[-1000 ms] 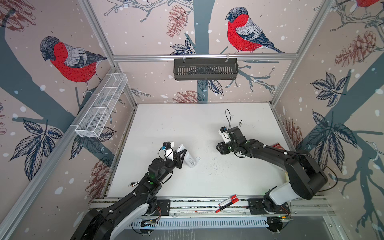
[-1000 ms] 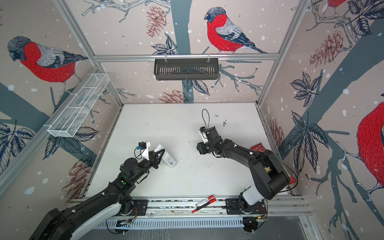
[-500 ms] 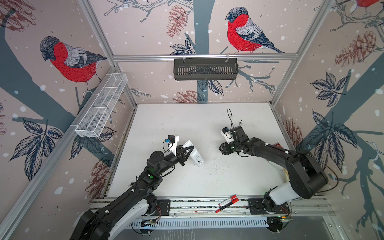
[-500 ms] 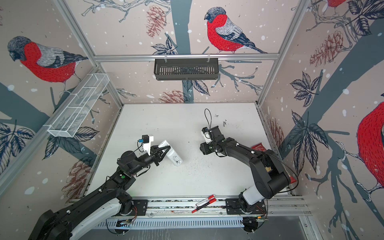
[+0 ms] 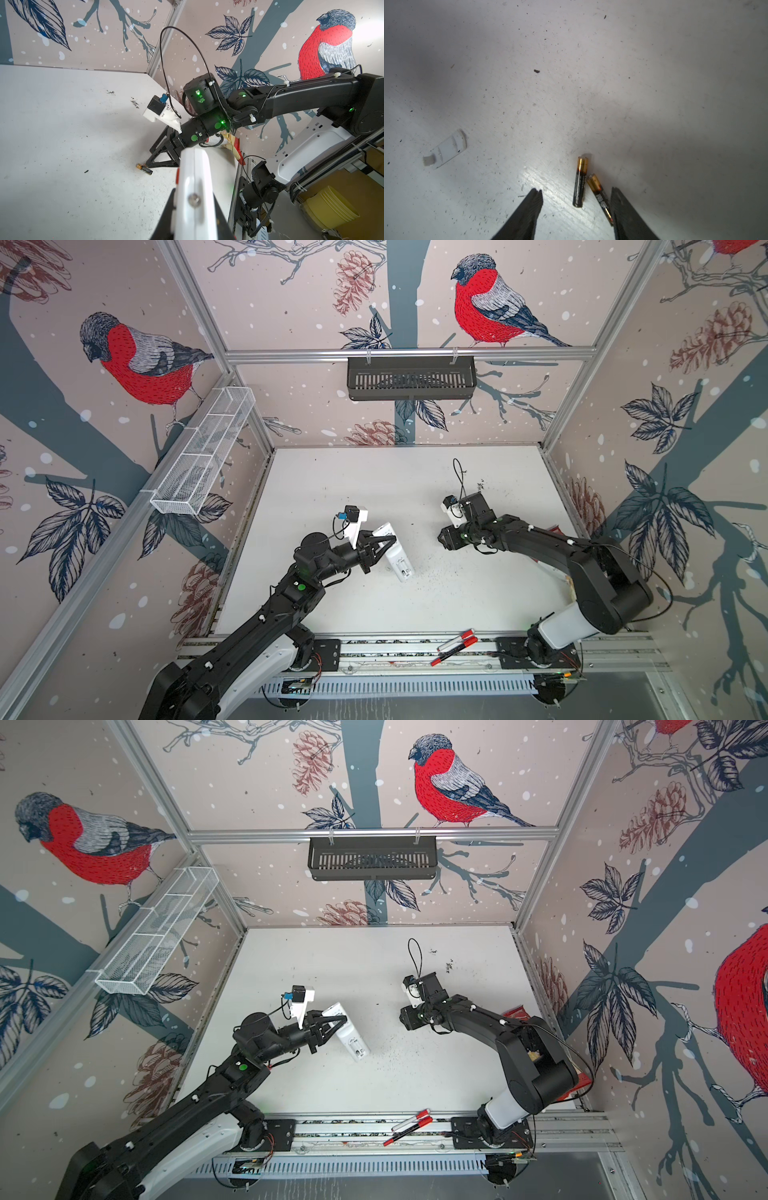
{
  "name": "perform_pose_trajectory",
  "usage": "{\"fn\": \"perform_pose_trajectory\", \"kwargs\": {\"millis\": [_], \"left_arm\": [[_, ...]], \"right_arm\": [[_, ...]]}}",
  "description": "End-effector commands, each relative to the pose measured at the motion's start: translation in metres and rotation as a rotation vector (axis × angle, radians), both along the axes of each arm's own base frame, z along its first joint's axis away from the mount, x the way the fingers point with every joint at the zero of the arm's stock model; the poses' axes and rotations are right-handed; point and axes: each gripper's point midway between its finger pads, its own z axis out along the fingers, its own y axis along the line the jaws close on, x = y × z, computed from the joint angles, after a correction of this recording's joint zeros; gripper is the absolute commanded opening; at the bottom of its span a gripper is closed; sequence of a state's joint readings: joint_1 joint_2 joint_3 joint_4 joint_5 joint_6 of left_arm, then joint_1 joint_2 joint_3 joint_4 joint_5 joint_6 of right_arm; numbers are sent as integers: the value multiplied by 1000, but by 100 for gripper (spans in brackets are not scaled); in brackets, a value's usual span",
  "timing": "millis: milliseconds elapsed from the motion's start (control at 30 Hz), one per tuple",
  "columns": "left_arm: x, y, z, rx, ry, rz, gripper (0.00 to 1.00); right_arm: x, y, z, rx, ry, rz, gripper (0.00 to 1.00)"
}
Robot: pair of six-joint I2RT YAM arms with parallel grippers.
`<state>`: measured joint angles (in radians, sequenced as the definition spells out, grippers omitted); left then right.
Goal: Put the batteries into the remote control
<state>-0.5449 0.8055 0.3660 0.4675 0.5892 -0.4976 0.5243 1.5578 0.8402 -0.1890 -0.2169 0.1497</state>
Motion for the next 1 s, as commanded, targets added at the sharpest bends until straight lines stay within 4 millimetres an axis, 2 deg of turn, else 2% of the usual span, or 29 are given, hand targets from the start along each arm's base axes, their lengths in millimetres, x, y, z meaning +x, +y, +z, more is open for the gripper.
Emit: {"fn": "perform_pose_trajectory", "kwargs": {"millis": [0, 167, 367, 600, 967], "left_arm": [[11, 6, -7, 47, 2, 69, 0], [22, 13, -16, 86, 20, 141, 0], [25, 15, -21, 96, 30, 162, 0], [26, 16, -23, 97, 35, 168, 0], [28, 14, -22, 84, 39, 156, 0]], "right_arm": [[0, 1, -1, -5, 8, 12, 57], [-3, -1, -3, -13, 13, 3, 57], [4, -25, -9, -48, 28, -110, 52], [-2, -45, -15, -60, 43, -169, 46], [-14, -53, -20, -63, 59, -198, 45]]}}
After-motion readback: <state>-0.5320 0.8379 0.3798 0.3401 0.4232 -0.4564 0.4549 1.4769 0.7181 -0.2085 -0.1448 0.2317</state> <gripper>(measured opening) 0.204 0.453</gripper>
